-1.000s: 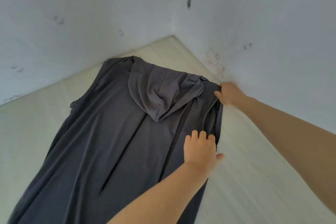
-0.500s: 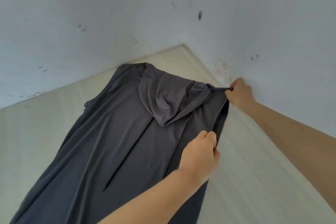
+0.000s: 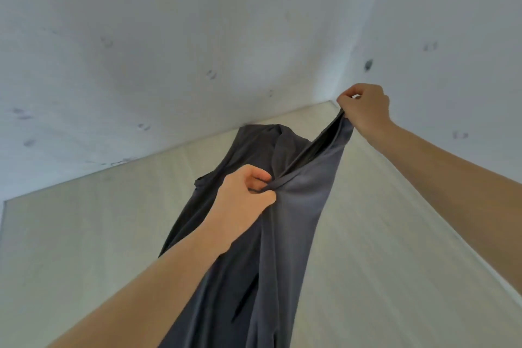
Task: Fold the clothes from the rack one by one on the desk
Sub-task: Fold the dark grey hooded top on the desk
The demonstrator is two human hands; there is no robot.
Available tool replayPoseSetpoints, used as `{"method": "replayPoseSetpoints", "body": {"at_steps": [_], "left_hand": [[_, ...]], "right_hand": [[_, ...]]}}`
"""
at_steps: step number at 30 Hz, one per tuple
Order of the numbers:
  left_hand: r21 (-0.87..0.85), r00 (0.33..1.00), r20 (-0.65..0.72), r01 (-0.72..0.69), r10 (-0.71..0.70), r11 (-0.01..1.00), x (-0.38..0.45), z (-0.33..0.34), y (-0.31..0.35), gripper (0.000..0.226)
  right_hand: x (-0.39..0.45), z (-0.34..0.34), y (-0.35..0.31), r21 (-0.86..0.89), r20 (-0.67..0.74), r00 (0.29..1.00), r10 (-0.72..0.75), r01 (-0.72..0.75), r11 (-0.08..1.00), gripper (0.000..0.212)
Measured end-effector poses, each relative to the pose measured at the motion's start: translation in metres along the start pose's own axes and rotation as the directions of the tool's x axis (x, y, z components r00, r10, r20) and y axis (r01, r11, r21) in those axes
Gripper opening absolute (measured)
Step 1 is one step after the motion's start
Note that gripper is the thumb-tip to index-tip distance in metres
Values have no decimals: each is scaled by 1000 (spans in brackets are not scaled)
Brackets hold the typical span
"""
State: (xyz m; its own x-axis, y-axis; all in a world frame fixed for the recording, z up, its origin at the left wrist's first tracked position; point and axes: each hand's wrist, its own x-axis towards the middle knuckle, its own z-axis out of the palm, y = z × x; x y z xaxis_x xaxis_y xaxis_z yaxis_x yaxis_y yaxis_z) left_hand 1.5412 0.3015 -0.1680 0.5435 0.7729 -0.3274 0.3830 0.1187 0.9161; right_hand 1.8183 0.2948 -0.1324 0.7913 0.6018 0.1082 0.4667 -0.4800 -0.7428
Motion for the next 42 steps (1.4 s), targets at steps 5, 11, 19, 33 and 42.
{"method": "replayPoseSetpoints", "body": {"at_steps": [5,11,19,33,42], "left_hand": [[-178,976,-42,204,-215,963,28,-68,-24,20],[-169,947,-111,281,-301,945,63,-113,-72,7],[-13,942,-181,285,-283,958,97,-114,-125,6],[130,967,-224,149,-117,980,27,-93,-139,43],[293,951,-272,229,-149,928,-99,-57,-163,38]], "right_hand": [[5,62,-51,-2,50,999,-5,5,1000,14],[7,155,-65,-177,161,987,3,26,984,19],[16,236,-40,-242,209,976,62,-10,970,16],[-81,206,-37,-214,661,674,-331,591,778,34],[-204,167,-17,-9,885,225,-407,883,470,42]]}}
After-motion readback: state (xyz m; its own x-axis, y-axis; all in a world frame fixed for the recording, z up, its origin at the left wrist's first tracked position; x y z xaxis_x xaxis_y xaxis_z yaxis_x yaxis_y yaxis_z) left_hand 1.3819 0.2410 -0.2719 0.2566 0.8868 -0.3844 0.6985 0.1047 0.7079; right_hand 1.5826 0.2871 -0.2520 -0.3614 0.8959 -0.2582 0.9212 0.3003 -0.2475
